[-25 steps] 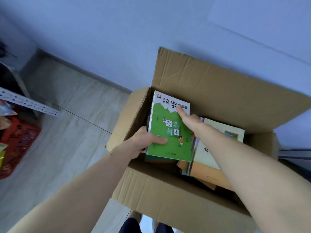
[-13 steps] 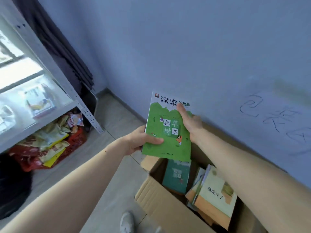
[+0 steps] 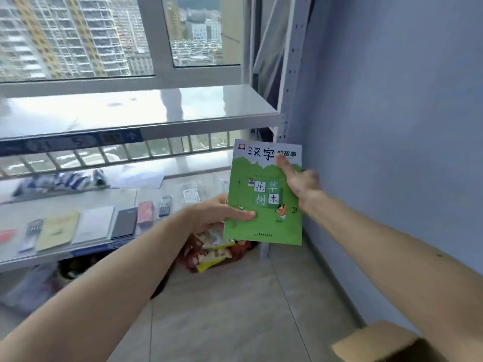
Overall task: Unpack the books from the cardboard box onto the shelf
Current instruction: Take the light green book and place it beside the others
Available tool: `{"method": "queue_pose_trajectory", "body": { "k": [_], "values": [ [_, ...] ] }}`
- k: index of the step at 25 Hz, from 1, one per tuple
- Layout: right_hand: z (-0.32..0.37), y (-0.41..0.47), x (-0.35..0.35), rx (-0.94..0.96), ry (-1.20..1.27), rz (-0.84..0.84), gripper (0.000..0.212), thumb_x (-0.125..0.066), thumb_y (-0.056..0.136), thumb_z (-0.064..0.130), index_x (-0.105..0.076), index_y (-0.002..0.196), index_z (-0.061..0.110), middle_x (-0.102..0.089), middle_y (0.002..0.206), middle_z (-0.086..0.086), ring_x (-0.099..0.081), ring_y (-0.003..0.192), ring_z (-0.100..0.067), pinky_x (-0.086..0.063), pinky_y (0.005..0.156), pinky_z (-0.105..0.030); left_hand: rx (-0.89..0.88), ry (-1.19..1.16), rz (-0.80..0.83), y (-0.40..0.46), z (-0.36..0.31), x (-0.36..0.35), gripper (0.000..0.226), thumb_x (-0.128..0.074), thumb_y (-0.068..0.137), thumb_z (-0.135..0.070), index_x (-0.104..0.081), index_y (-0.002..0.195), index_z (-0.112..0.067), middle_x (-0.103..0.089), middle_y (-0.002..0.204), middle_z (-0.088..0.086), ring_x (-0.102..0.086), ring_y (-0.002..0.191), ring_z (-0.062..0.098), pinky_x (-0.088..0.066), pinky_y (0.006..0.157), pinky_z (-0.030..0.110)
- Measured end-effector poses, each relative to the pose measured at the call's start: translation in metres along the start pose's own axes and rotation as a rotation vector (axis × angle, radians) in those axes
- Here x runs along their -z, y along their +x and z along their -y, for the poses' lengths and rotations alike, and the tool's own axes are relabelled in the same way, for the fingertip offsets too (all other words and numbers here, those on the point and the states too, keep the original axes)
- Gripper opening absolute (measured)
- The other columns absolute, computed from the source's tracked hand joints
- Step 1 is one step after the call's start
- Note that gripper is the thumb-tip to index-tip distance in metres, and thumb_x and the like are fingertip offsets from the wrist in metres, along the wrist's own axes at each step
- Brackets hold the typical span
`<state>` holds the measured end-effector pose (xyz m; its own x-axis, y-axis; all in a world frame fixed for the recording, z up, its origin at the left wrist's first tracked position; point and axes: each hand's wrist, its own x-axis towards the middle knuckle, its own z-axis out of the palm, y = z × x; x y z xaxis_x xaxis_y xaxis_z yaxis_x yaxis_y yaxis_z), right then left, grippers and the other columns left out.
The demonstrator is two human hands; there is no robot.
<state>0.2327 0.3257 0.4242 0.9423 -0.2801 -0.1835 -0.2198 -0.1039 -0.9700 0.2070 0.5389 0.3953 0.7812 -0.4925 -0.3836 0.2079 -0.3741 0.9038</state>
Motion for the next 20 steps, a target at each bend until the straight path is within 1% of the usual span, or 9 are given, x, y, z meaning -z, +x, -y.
{"method": "queue_pose_trajectory", "body": {
  "k": [2,3,4,5,7,11,16,18,20],
  "values": [
    [0.034,-0.007,-0.076,0.043,-0.004,0.078,0.093,-0.068,0.066,0.075,-0.056,0.115,-0.003,-0.067,0.097,-0.013,-0.065,0.091,-0.028,-0.052,0.074,-0.035,-0.027,0.022,-0.081,-0.042,0.007,0.069,0.046,-0.079,0.081,-0.028,-0.065,0.124,-0.02,-0.074,0.12,0.002,-0.07,0.112,0.025,-0.05,0.104,0.048],
    [0.049,-0.01,-0.109,0.071,-0.004,0.114,0.09,-0.069,0.063,0.077,-0.057,0.111,0.002,-0.066,0.092,-0.014,-0.059,0.11,-0.026,-0.05,0.072,-0.032,-0.04,0.033,-0.121,-0.061,0.009,0.099,0.044,-0.079,0.083,-0.028,-0.065,0.124,-0.021,-0.074,0.119,0.0,-0.07,0.11,0.023,-0.051,0.103,0.048],
    [0.063,-0.013,-0.143,0.095,0.005,0.151,0.081,-0.069,0.058,0.079,-0.056,0.097,0.01,-0.063,0.086,-0.009,-0.038,0.074,-0.013,-0.048,0.068,-0.03,-0.052,0.05,-0.169,-0.081,0.011,0.127,0.045,-0.079,0.082,-0.03,-0.066,0.124,-0.021,-0.073,0.12,0.0,-0.07,0.111,0.024,-0.051,0.103,0.048],
    [0.077,-0.016,-0.175,0.108,0.012,0.18,0.078,-0.07,0.053,0.081,-0.054,0.087,0.013,-0.062,0.084,-0.004,-0.059,0.074,-0.021,-0.049,0.069,-0.029,-0.055,0.062,-0.216,-0.099,0.014,0.153,0.049,-0.079,0.08,-0.032,-0.066,0.125,-0.02,-0.073,0.121,0.001,-0.069,0.112,0.025,-0.051,0.103,0.049],
    [0.103,-0.02,-0.241,0.136,0.008,0.197,0.079,-0.074,0.051,0.079,-0.058,0.088,0.01,-0.068,0.09,-0.005,-0.067,0.084,-0.025,-0.057,0.081,-0.04,-0.06,0.068,-0.299,-0.135,0.021,0.208,0.051,-0.079,0.08,-0.034,-0.066,0.127,-0.018,-0.072,0.122,0.003,-0.068,0.113,0.028,-0.051,0.103,0.05],
    [0.146,-0.026,-0.36,0.161,-0.007,0.265,0.082,-0.075,0.048,0.08,-0.051,0.085,0.01,-0.068,0.091,-0.011,-0.069,0.09,-0.031,-0.058,0.084,-0.05,-0.083,0.071,-0.423,-0.19,0.034,0.308,0.045,-0.077,0.085,-0.026,-0.064,0.128,-0.018,-0.073,0.121,0.004,-0.071,0.109,0.027,-0.054,0.098,0.052],
    [0.197,-0.012,-0.492,0.211,-0.021,0.373,0.11,-0.072,0.046,0.084,-0.05,0.116,0.002,-0.069,0.099,-0.014,-0.07,0.094,-0.033,-0.058,0.083,-0.051,-0.109,0.093,-0.548,-0.224,0.049,0.422,0.062,-0.081,0.079,-0.028,-0.056,0.135,-0.018,-0.07,0.123,0.008,-0.071,0.107,0.03,-0.058,0.089,0.047],
    [0.219,-0.003,-0.543,0.235,-0.012,0.429,0.111,-0.072,0.042,0.084,-0.05,0.112,0.001,-0.069,0.102,-0.016,-0.07,0.099,-0.032,-0.058,0.083,-0.054,-0.117,0.06,-0.598,-0.231,0.054,0.47,0.059,-0.079,0.083,-0.021,-0.055,0.136,-0.015,-0.07,0.124,0.009,-0.071,0.105,0.027,-0.06,0.087,0.042],
    [0.239,0.003,-0.59,0.269,-0.025,0.464,0.107,-0.07,0.033,0.086,-0.052,0.098,0.003,-0.07,0.102,-0.018,-0.07,0.099,-0.032,-0.058,0.082,-0.055,-0.093,0.047,-0.652,-0.24,0.058,0.515,0.06,-0.08,0.082,-0.02,-0.055,0.136,-0.015,-0.069,0.125,0.008,-0.07,0.109,0.029,-0.057,0.093,0.047]
  ]
}}
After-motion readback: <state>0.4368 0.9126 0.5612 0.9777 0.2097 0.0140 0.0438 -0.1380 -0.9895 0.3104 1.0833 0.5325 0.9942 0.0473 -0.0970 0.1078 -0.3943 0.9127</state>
